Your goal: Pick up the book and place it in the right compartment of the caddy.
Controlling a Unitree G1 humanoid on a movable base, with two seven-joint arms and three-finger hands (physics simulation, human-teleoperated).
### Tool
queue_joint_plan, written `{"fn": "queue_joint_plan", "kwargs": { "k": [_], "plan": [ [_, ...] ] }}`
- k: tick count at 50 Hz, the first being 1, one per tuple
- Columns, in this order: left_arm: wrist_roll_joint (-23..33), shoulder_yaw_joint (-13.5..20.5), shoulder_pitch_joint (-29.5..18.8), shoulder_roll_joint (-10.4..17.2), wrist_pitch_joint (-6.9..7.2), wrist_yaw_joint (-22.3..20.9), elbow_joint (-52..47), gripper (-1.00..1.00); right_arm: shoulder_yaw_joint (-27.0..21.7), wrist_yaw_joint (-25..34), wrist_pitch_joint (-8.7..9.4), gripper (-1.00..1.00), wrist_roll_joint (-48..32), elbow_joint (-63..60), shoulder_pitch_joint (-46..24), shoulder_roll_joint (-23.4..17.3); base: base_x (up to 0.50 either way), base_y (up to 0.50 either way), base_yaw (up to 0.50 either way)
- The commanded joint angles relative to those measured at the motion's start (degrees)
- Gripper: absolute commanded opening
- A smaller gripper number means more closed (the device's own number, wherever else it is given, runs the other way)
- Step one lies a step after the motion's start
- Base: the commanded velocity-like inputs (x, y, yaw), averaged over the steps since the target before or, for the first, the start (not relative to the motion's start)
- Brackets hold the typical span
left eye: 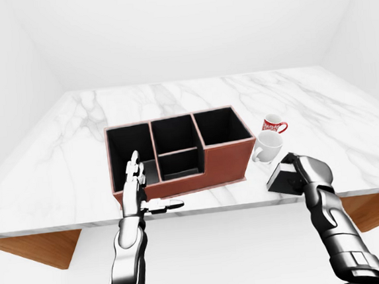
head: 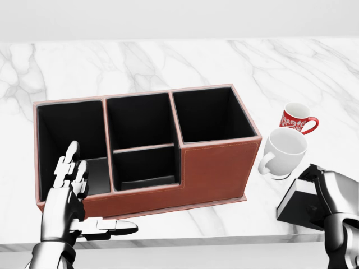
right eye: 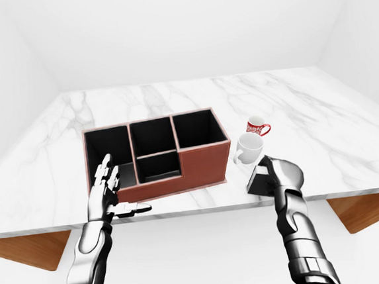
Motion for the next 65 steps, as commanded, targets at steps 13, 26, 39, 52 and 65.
{"fn": "queue_joint_plan", "kwargs": {
  "k": [13, 26, 39, 52, 65],
  "plan": [
    [0.36, -0.38, 0.7, -0.12, -0.63, -0.45, -0.91, 1.0, -0.71, 4.18, 0.0, -0.8, 12.32, 3.95, 1.27, -0.5, 0.0, 0.0, 0.0],
    [0.35, -0.49, 0.91, -0.16, -0.47, -0.79, -1.34, 1.0, -1.05, 13.71, 0.0, -1.0, 5.7, -15.17, 5.75, 1.72, 0.0, 0.0, 0.0],
    [0.36, -0.56, 0.95, -0.16, -0.82, -1.02, -1.38, 1.0, -0.83, 33.68, 0.0, -1.0, -8.91, -41.21, 4.94, 5.44, 0.0, 0.0, 0.0],
    [0.37, -0.59, 1.26, -0.2, -0.2, -1.08, -2.08, 1.0, -1.45, 48.59, 0.0, -1.0, -17.5, -55.07, 2.09, 6.89, 0.0, 0.0, 0.0],
    [0.44, -0.59, 1.15, -0.18, -0.38, -1.14, -1.74, 1.0, -4.94, 48.59, 0.0, -1.0, -23.2, -70.32, -5.59, 4.04, 0.0, 0.0, 0.0]
  ]
}}
